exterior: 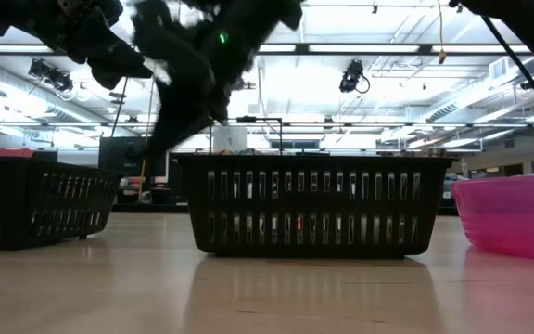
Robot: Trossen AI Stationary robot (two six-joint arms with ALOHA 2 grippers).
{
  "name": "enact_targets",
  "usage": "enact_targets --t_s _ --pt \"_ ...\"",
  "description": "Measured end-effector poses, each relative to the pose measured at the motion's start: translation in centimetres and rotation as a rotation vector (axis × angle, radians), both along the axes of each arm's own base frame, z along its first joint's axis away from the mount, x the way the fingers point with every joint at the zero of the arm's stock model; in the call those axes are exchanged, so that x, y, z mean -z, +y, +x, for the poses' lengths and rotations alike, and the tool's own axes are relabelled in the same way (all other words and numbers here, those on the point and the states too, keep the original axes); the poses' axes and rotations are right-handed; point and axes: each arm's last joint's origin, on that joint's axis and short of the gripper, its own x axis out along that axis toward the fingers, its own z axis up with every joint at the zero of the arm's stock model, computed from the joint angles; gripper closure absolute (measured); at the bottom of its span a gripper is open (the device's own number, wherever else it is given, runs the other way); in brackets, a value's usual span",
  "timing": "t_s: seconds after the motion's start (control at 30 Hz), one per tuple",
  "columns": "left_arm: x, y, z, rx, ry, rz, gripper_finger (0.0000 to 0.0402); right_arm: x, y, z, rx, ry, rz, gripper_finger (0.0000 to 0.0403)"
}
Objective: Sort Halloween decoration
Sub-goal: Put the black skeleton toy into the left black bin
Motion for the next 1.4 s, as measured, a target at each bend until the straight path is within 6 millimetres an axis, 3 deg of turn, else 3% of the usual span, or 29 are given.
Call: enact_targets --t_s 0.23,0.47,0.67,0.97,1.23,1.4 --pt "0.0 0.0 0.0 0.0 0.0 0.0 0.0285 -0.3 2.2 0.8 -0.16 -0.113 0.08 0.0367" --pt "0.0 0.0 0.0 0.0 -0.004 0.001 0.0285 1.6 2.6 1.3 -0.177 -0.17 0.107 0.0367" --pt "0.0 0.0 0.0 0.0 -0.005 0.001 0.0285 3.4 2.6 1.3 -0.163 -0.116 0.111 0.0354" --pt "0.0 0.0 0.0 0.0 -0.005 0.001 0.0285 3.0 2.5 1.4 -0.157 -0.136 0.107 0.0282" --pt "0.0 0.0 0.0 0.0 -0.005 0.001 0.0285 2.9 2.4 1.4 -0.152 -0.138 0.093 0.0277" --pt "0.0 0.0 0.0 0.0 -0.004 0.001 0.0285 1.1 1.7 0.9 -0.12 -0.141 0.021 0.0277"
